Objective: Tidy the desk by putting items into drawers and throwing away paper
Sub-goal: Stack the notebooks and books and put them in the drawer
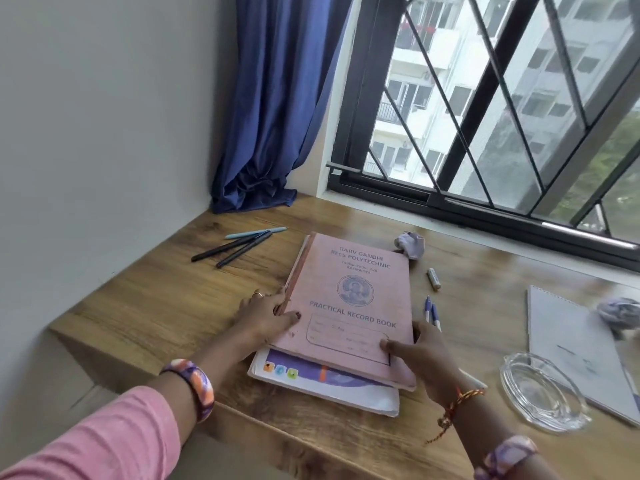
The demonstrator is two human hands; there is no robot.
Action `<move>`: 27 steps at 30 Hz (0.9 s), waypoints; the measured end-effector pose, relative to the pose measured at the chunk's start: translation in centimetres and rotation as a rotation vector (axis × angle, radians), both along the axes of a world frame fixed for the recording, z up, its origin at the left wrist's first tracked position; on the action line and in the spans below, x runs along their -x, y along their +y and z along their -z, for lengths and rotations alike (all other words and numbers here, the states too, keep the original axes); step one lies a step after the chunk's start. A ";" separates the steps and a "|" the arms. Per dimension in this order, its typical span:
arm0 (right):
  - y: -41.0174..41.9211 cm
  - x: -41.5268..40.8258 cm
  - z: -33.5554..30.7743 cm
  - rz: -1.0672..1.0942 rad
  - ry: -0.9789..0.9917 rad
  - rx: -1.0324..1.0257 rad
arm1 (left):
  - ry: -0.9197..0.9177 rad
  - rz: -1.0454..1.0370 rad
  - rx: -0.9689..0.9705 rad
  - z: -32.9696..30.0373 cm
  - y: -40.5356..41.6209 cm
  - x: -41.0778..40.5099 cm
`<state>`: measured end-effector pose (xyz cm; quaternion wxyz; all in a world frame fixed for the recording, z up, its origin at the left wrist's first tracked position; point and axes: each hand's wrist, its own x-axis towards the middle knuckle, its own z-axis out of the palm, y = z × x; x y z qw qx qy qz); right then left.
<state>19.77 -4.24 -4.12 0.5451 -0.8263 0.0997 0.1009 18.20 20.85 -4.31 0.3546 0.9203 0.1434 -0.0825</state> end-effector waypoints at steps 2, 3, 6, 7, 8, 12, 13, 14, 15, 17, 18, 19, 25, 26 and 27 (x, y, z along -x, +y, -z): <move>0.1 0.2 0.0 -0.005 -0.025 0.026 | -0.019 0.010 0.031 0.2 0.3 0.0; 0.1 0.2 0.1 -0.014 -0.032 0.040 | -0.036 0.013 0.052 0.4 0.5 0.0; 0.2 0.5 -0.3 -0.032 -0.038 0.103 | -0.060 0.013 0.112 0.9 1.0 0.1; 0.2 0.5 -0.4 -0.041 -0.041 0.117 | -0.072 0.011 0.134 1.0 1.1 0.1; 0.2 0.5 -0.5 -0.053 -0.049 0.128 | -0.077 0.007 0.152 1.0 1.2 0.1; 0.3 0.6 -1.3 -0.134 -0.088 0.252 | -0.061 0.039 0.212 0.1 1.0 -0.1; 0.4 0.5 -1.4 -0.159 -0.075 0.277 | -0.061 0.027 0.185 -0.2 0.7 -0.1; 0.3 0.6 -1.7 -0.183 -0.061 0.290 | -0.080 -0.001 0.099 -0.7 0.1 -0.1; 0.1 0.7 -2.1 -0.213 -0.050 0.282 | -0.135 -0.046 -0.039 -1.1 -0.6 -0.1; -0.8 1.0 -3.1 -0.239 -0.072 0.251 | -0.335 -0.095 -0.196 -2.0 -3.1 -0.6; -1.4 1.2 -3.7 -0.239 -0.108 0.246 | -0.428 -0.082 -0.143 -2.8 -4.7 -0.7; -2.4 1.3 -4.4 -0.227 -0.148 0.248 | -0.495 -0.035 -0.060 -3.8 -6.9 -1.0; -12.4 1.9 -6.8 -0.011 -0.301 0.361 | -0.295 0.440 0.407 -7.6 -21.5 -3.0; -14.5 2.0 -6.7 0.029 -0.295 0.385 | -0.201 0.483 0.491 -7.8 -23.9 -3.6; -16.6 2.1 -6.4 0.068 -0.278 0.410 | -0.117 0.503 0.550 -7.8 -26.2 -4.2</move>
